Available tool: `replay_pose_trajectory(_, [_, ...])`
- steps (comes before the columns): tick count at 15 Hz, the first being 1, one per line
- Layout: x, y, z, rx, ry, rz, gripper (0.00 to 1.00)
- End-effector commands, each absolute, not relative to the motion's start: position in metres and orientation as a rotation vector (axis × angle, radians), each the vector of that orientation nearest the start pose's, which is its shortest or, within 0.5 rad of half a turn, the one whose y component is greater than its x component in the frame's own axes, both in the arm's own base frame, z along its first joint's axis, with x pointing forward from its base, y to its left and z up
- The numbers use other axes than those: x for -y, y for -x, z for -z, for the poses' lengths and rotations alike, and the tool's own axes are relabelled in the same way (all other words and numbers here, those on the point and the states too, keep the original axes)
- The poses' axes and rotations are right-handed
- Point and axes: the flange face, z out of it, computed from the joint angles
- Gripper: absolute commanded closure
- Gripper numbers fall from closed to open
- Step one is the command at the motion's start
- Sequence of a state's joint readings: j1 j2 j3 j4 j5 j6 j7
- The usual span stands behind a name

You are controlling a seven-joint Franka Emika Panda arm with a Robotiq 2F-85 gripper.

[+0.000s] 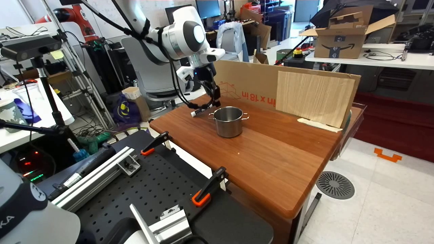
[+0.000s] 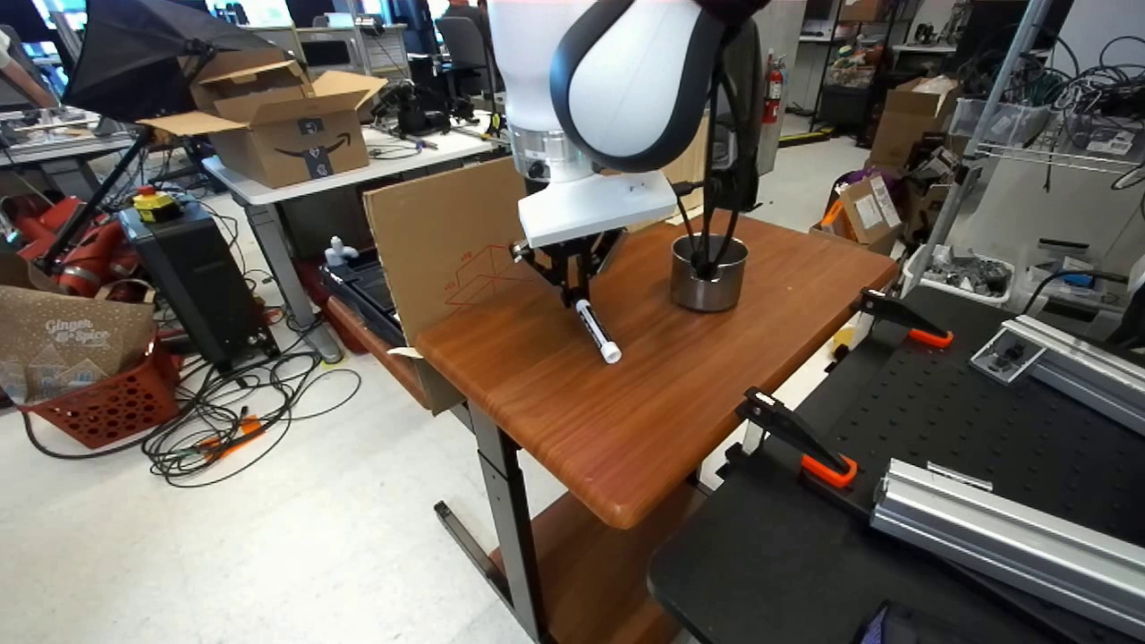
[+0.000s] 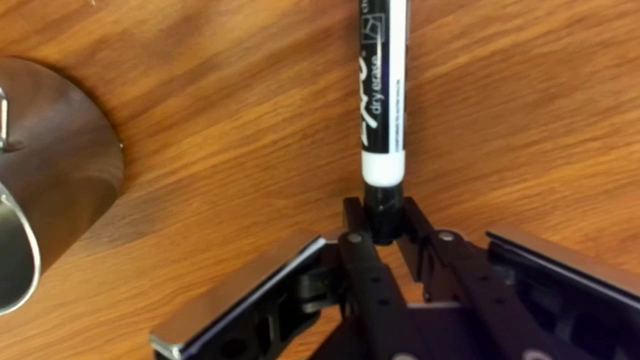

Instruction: Remove the marker from the pot and put it on the table

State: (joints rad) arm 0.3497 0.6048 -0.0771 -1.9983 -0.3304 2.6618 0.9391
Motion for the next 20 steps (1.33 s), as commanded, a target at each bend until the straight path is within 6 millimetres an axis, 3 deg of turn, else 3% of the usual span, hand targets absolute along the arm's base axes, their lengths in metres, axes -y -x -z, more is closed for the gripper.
replay_pose_trajectory(1, [-0.177, -0.593, -0.144, -0.543, 3.258, 0.25, 0.95])
replay_pose_trajectory(3, [-0.179, -0.593, -0.14, -0.534, 3.26, 0.248, 0.95])
replay_pose_trajectory(4, [-0.179, -0.594, -0.141, -0.527, 3.263, 0.248, 0.54])
replay_pose_trajectory(6, [-0.18, -0.594, -0.141, -0.52, 3.264, 0.241, 0.48])
replay_pose_trajectory(12, [-0.179, -0.594, -0.142, -0.496, 3.268, 0.231, 0.03])
replay_pose_trajectory(16, [-0.179, -0.593, -0.147, -0.499, 3.267, 0.228, 0.0])
replay_pose_trajectory(20, [-0.18, -0.583, -0.168, -0.504, 3.249, 0.245, 0.0])
